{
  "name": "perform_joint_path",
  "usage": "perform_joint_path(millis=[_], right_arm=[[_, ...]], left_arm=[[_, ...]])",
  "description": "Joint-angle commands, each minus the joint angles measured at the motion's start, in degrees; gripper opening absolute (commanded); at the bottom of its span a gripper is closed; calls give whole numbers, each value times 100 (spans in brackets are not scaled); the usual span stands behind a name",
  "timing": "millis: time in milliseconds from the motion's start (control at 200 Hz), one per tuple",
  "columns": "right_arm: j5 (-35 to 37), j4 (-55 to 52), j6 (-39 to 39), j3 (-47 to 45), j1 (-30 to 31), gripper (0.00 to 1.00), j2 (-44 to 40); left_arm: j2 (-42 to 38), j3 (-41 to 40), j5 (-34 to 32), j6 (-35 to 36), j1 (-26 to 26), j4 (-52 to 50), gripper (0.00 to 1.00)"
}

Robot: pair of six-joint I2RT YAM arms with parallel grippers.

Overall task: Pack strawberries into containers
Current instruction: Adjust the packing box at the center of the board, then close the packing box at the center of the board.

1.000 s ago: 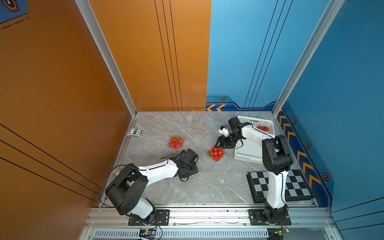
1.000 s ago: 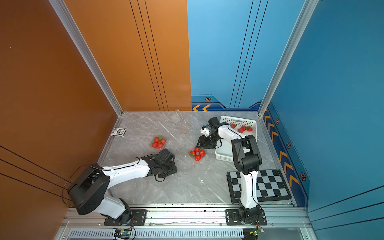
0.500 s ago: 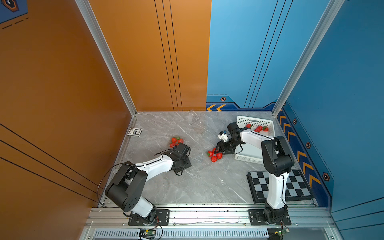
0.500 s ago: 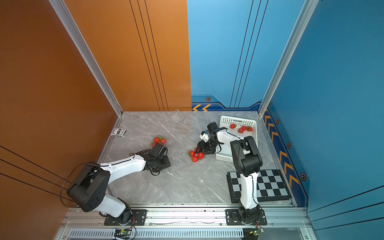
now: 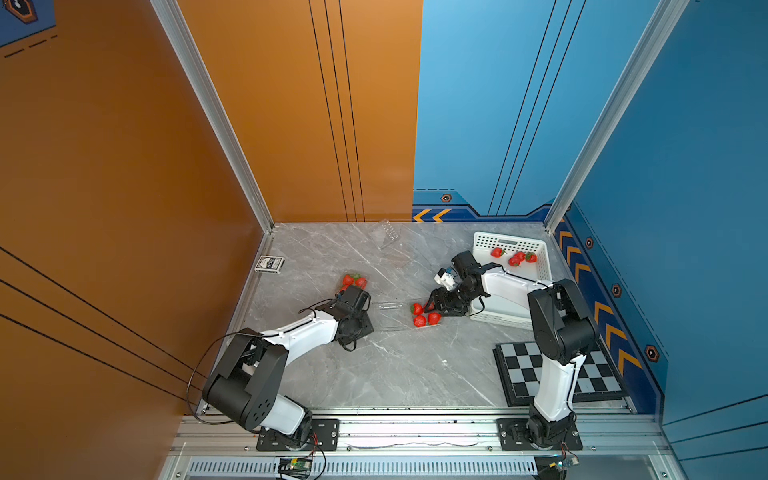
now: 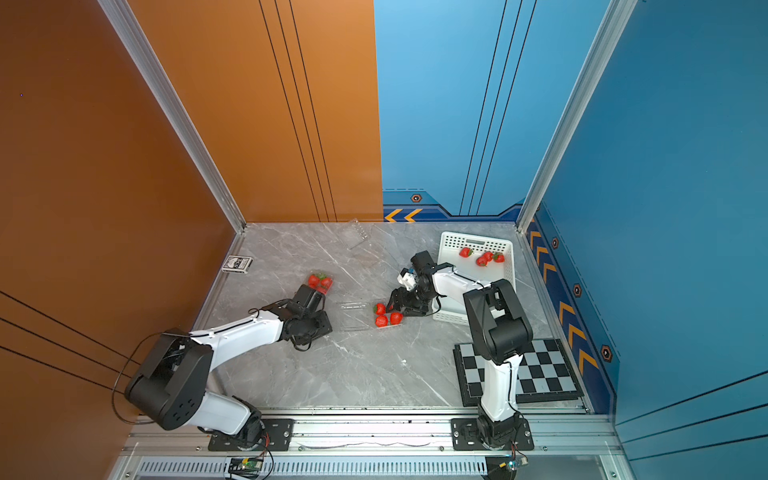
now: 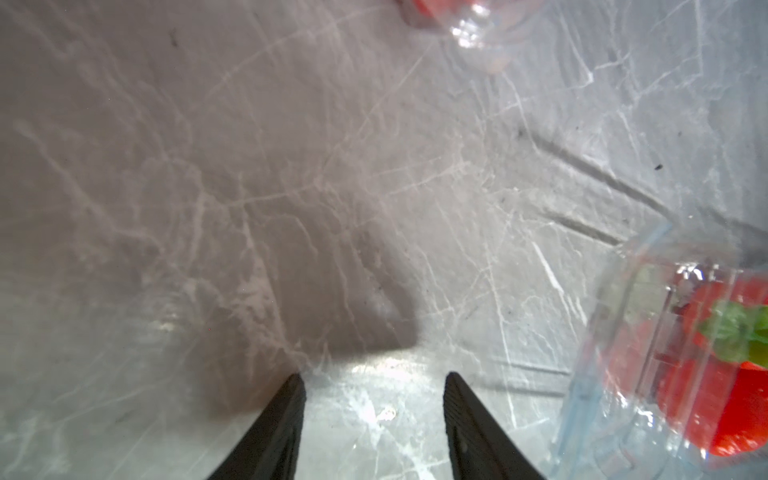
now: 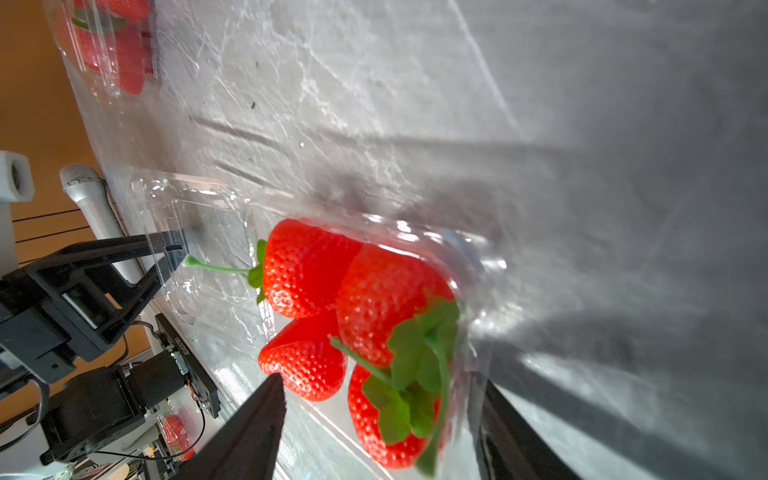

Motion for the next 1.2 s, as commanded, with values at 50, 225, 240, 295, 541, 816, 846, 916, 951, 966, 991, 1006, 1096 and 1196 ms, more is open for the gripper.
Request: perform_joint_path(millis=[50, 225, 240, 295, 541, 816, 846, 916, 951, 966, 991, 1006, 1096, 1196], right_arm=[[90, 134, 172, -163, 24, 73, -168], [56, 257, 265, -298, -44, 75, -364], [42, 273, 281, -318, -59, 76, -384], [7, 311, 302, -356, -100, 77, -464], [-318, 714, 570, -638, -284, 78, -682], [-590, 1065, 749, -825, -347, 78, -670], [-638, 1135, 791, -851, -351, 79, -680], [-669, 1227, 844, -919, -350, 79, -715], [-669, 1261, 865, -943, -355, 79, -733], [-677, 1260, 873, -944, -352, 79, -738], [-687, 1275, 881, -956, -353, 79, -742], [-687, 1280, 883, -960, -355, 79, -745], [-686, 1290, 912, -967, -354, 79, -740], [-678, 1309, 940, -981, -357, 79, -726]], left_arm=[[-149, -418, 18, -138, -45, -431, 57], [-21, -409, -44, -101, -38, -196, 56], [1, -397, -39, -93, -41, -177, 56], [86, -352, -41, -89, -46, -98, 56], [579, -172, 62, -59, -135, 287, 56], [677, -41, 240, -100, -316, 657, 55], [622, -42, 269, -110, -316, 632, 55], [428, -42, 289, -131, -306, 596, 55], [320, -43, 289, -136, -307, 597, 55], [268, -36, 297, -126, -308, 597, 56], [188, -43, 293, -121, -312, 601, 56], [137, -44, 282, -120, -314, 596, 56], [-125, -84, 231, -120, -315, 588, 56], [-287, -156, 221, -121, -300, 613, 57]])
